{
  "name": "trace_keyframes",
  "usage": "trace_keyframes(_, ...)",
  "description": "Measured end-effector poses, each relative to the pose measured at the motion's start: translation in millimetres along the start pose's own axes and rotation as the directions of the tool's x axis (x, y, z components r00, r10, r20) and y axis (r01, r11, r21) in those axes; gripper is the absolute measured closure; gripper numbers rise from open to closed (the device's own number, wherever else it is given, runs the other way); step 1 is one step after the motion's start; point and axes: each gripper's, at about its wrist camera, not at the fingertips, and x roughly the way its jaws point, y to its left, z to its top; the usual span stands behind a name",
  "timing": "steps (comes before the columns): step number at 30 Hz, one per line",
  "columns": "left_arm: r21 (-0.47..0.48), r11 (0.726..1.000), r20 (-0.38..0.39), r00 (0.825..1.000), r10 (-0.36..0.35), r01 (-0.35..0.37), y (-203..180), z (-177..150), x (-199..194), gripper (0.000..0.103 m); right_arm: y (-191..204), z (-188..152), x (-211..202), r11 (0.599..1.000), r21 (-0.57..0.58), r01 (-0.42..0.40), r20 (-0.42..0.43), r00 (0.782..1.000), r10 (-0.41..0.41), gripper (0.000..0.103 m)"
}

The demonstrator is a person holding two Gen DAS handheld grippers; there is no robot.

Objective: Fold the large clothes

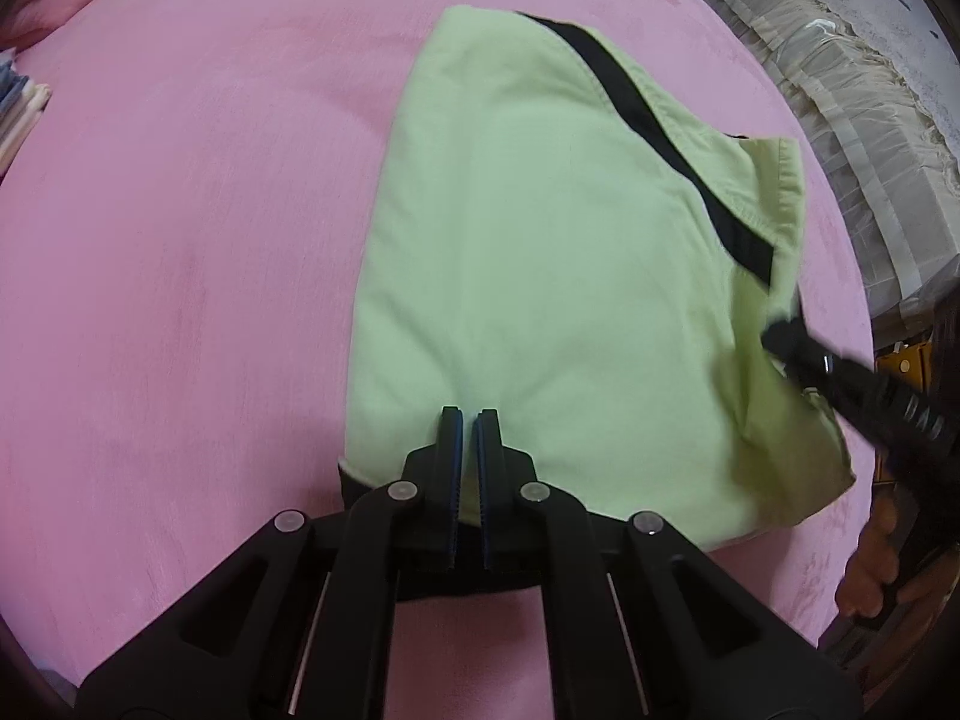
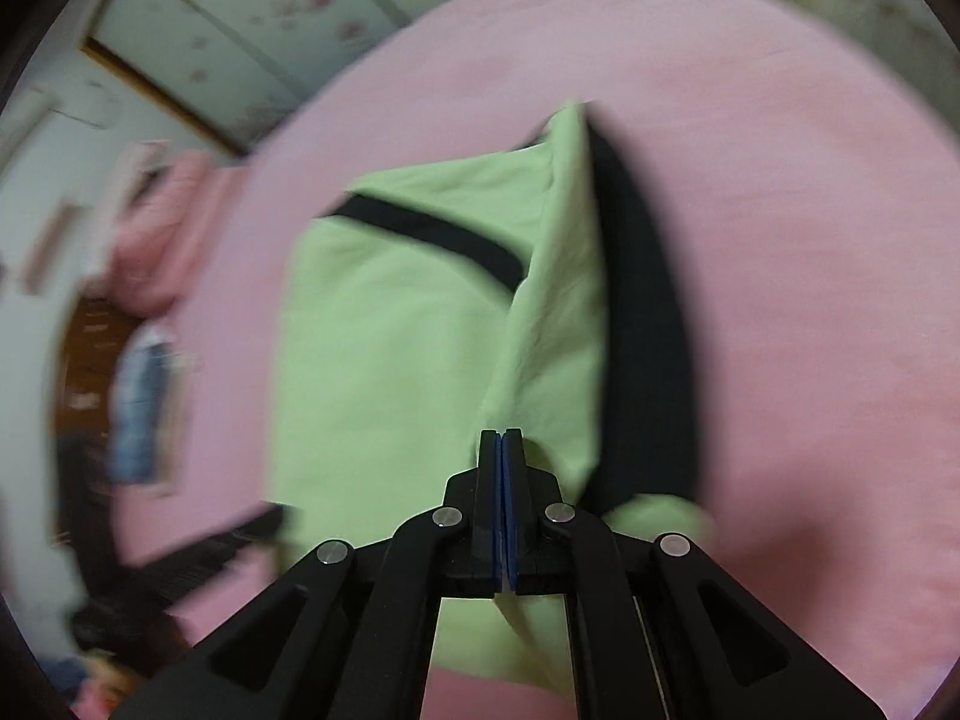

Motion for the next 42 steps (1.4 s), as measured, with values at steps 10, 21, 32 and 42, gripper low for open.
trace_keyframes(10, -0.011, 1.000, -0.004, 1.000, -0.028, 0.028, 7, -14, -7, 0.101, 37, -9, 54, 0.991, -0.123, 0.055, -0.097, 0.993, -0.067, 0.102)
trace_keyframes(21, 0.060, 0.997, -0.067, 0.997, 0.047, -0.043, -10, -7, -16, 0.100, -7, -20, -16, 0.910, 0.062, 0.410, 0.116, 0.903, -0.414, 0.103)
trace_keyframes(32, 0.000, 1.000, -0.127, 0.992, -0.004, 0.004, 5, -38, -20, 0.100, 21, -54, 35, 0.961, 0.032, 0.276, -0.060, 0.960, -0.274, 0.103)
trace_keyframes(42, -0.046, 0.994, -0.209, 0.974, 0.091, -0.102, 2, -60, -39, 0.030, 58, -75, 13, 0.922, 0.002, 0.386, -0.134, 0.914, -0.383, 0.068)
